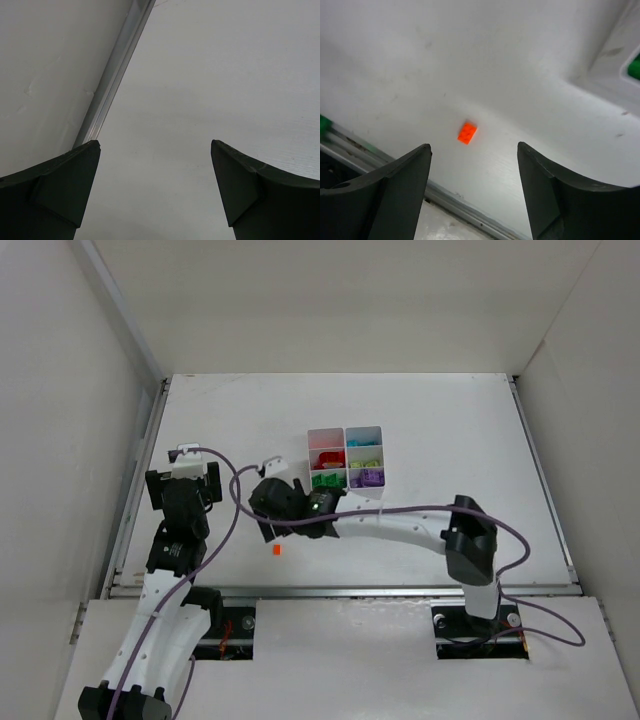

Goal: Sort the legos into containers by color

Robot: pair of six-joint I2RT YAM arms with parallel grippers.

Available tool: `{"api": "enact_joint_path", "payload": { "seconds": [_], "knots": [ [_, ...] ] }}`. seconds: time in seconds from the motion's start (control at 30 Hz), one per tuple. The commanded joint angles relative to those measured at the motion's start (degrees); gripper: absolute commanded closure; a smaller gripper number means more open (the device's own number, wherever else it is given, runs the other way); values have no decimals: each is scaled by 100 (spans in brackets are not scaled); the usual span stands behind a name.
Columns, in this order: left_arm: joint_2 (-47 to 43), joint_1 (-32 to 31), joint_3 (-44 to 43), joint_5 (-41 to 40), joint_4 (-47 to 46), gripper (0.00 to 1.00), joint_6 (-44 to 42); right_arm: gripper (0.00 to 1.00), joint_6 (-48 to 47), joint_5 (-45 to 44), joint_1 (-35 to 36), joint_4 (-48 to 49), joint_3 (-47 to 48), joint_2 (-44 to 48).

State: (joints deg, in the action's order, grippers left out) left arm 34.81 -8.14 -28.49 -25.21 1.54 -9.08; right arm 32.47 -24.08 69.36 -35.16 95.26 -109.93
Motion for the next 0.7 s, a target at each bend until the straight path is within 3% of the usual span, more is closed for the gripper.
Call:
{"api": "enact_joint_path", "payload": {
  "seconds": [0.0, 0.33, 0.53, 0.6, 0.67],
  "knots": [
    [-132, 6, 19, 25, -207, 9, 38, 25, 821, 596, 42, -70, 0, -572],
    [-238, 6, 19, 131, -207, 9, 38, 29, 1024, 878, 95, -132, 414, -1381],
    [-238, 6, 19, 131, -207, 9, 38, 42, 1130, 1001, 95, 141, 238, -1487],
    [-238, 6, 19, 131, -207, 9, 38, 56, 1078, 1001, 95, 141, 299, -1540],
    [-238, 6, 19, 131, -207, 9, 38, 59, 1077, 1054, 95, 71, 387, -1680]
  ]
}}
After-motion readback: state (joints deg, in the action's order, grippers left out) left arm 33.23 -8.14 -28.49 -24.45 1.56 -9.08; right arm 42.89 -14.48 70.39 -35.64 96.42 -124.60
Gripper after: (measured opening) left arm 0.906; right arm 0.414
